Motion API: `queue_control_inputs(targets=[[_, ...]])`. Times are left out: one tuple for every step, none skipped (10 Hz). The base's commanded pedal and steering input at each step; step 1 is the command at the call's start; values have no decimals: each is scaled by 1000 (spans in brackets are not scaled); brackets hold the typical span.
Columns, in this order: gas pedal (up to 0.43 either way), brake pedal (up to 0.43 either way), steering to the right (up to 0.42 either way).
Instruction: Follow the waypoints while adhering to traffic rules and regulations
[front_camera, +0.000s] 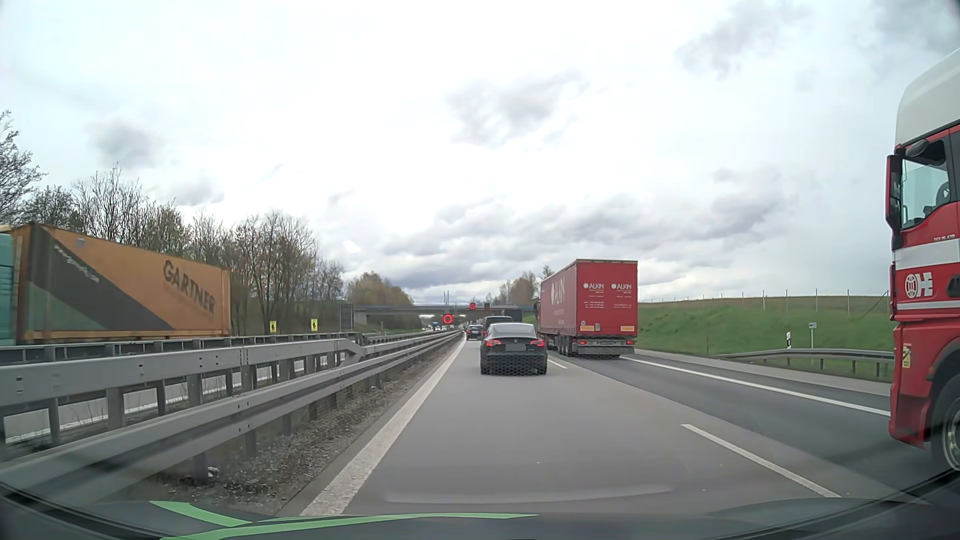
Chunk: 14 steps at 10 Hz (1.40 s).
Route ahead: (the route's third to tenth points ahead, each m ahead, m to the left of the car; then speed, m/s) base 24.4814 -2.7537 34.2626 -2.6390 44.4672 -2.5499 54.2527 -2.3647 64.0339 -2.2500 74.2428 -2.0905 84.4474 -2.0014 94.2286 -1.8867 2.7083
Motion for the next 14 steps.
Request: queue_control_inputs(targets=[[268, 0, -8], [268, 0, -7], [268, 0, -6], [268, 0, -4], [268, 0, -3], [268, 0, -3], [268, 0, -3], [268, 0, -3], [268, 0, -3], [268, 0, -1], [268, 0, 0], [268, 0, 0], [268, 0, 3], [268, 0, 4]])
